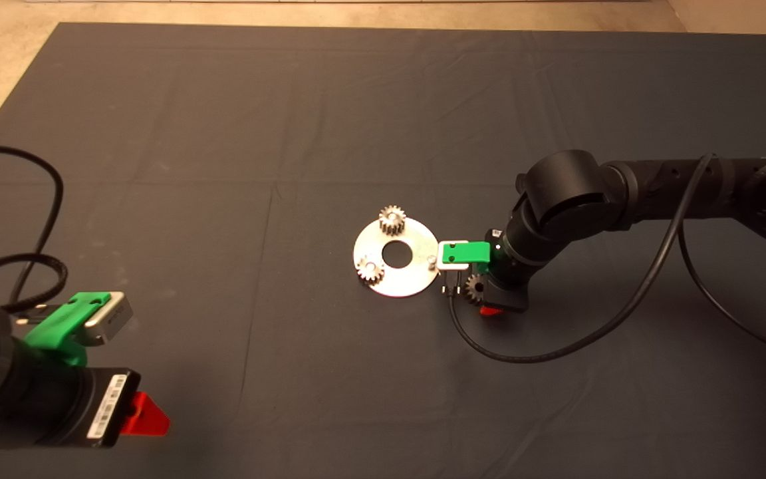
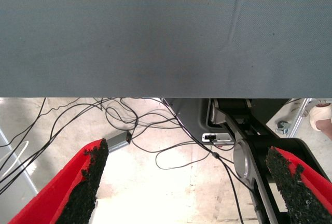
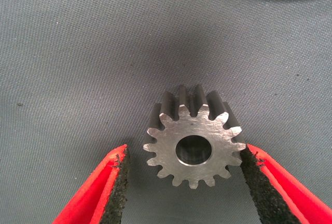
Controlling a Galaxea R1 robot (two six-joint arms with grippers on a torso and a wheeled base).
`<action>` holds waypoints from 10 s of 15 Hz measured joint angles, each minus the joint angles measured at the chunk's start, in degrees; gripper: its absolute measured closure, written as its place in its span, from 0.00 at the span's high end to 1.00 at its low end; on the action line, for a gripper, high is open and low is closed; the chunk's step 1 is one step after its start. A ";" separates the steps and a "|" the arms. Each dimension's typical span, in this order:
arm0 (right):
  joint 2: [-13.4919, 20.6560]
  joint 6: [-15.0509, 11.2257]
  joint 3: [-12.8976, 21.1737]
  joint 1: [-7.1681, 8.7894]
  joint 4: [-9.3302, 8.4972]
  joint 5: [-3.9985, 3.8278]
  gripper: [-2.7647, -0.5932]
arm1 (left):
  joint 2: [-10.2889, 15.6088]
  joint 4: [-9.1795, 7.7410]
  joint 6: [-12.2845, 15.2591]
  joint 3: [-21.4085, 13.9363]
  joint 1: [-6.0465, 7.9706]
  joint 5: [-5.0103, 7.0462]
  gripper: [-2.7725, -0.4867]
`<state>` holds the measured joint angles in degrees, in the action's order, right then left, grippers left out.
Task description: Install three planetary gears onto the carrier pins
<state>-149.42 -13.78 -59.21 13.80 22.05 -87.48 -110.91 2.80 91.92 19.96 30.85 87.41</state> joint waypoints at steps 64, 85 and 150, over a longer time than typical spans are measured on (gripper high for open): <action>-9.33 0.30 -6.80 9.96 -11.50 -0.17 0.19 | 0.88 -0.69 -0.02 -0.34 0.00 -0.01 0.74; -13.18 1.96 -12.81 7.95 -8.06 -0.17 0.19 | 0.94 -0.71 -0.02 -0.37 0.00 0.00 0.74; -12.68 2.10 -12.75 6.16 -5.92 -0.61 0.19 | 0.90 -0.74 -0.02 -0.37 0.00 0.00 0.74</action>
<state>-162.10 -11.68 -71.96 19.96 16.14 -88.09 -110.01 2.06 91.89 19.59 30.84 87.41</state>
